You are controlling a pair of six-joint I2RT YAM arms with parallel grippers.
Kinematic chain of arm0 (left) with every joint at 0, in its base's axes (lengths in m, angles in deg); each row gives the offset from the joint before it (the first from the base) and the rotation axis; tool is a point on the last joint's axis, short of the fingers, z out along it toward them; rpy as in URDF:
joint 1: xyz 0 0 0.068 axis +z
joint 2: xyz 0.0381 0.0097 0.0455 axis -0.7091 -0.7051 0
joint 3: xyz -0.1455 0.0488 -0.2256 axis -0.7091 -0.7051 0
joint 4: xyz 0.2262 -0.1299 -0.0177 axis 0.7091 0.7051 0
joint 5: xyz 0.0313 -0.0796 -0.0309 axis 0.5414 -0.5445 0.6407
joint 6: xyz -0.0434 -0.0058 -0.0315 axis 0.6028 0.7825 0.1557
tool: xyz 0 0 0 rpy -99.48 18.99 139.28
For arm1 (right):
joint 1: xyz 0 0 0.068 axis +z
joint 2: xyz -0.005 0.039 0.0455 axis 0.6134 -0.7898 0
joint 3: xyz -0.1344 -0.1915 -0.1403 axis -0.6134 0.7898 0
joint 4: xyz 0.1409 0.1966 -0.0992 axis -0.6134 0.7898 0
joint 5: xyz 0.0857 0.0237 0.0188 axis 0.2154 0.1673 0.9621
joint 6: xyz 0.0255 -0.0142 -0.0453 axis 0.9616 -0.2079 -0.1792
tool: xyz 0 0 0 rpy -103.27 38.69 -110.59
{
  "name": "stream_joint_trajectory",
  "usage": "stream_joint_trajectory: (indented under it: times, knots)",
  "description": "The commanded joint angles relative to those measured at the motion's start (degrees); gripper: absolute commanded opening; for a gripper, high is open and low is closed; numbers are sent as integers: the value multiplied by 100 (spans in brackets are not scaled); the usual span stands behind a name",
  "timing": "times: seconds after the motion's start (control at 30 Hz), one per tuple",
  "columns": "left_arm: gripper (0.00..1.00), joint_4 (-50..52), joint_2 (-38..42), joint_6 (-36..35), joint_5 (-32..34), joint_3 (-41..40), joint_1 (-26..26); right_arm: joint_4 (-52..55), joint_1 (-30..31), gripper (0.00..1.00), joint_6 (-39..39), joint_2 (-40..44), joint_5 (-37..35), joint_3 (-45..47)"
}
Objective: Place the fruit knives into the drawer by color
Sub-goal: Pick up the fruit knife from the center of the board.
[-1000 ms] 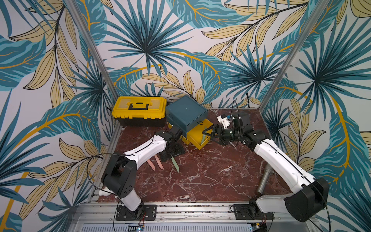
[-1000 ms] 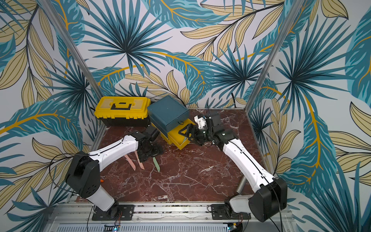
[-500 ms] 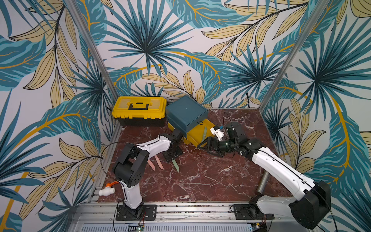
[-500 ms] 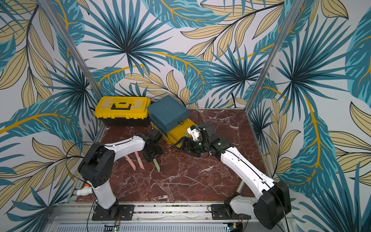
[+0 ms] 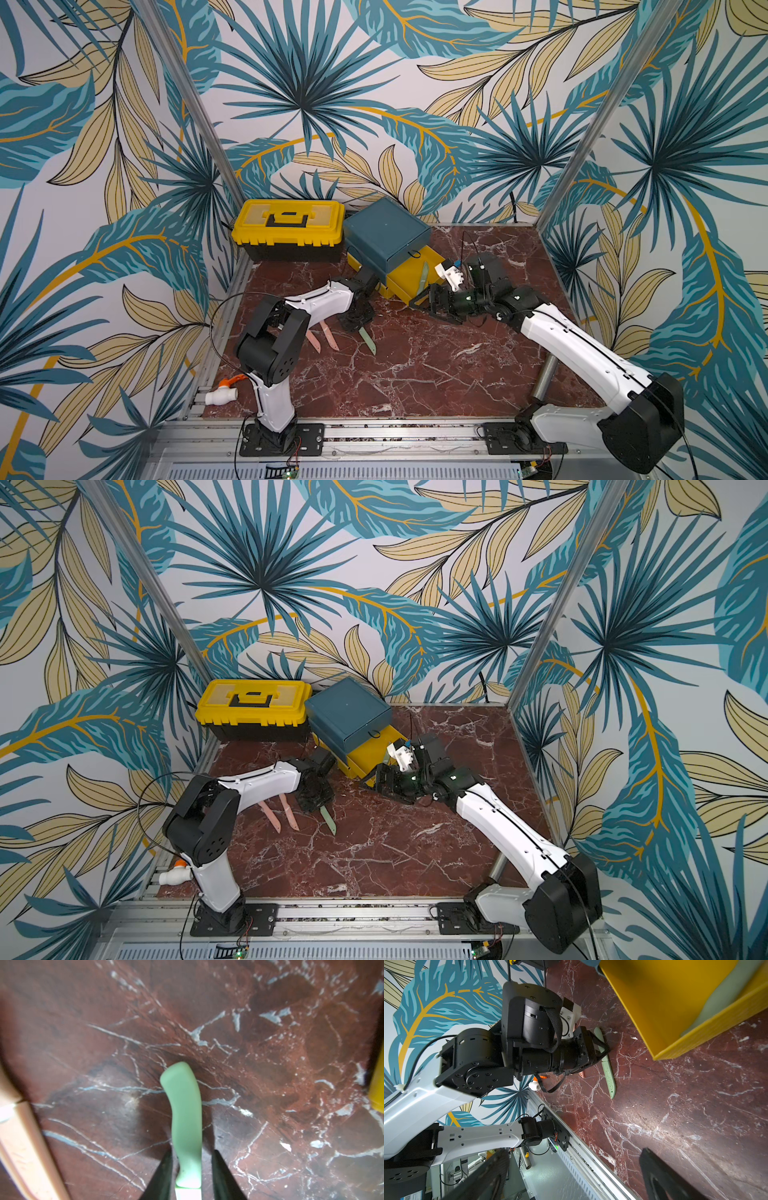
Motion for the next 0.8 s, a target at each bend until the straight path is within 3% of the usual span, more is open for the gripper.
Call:
stream_joint_trajectory:
  times: [0.0, 0.1, 0.23, 0.33, 0.57, 0.77]
  knots:
    - [26, 56, 121, -23, 33, -172, 34, 135, 29, 100, -152, -91, -100, 96]
    - [25, 2, 165, 20, -13, -253, 25, 122, 31, 100, -152, -115, -117, 98]
    - [14, -89, 183, 72, -86, -329, 24, 110, 30, 100, -159, -158, -142, 111]
    - [0, -124, 174, 75, -130, -340, 17, 109, 32, 100, -152, -162, -178, 131]
    - [0, 90, 187, -190, -67, -209, -68, 34, 32, 100, -74, -110, -288, 295]
    - [0, 838, 363, -720, 176, 427, -448, 172, 23, 100, -133, -49, -575, 368]
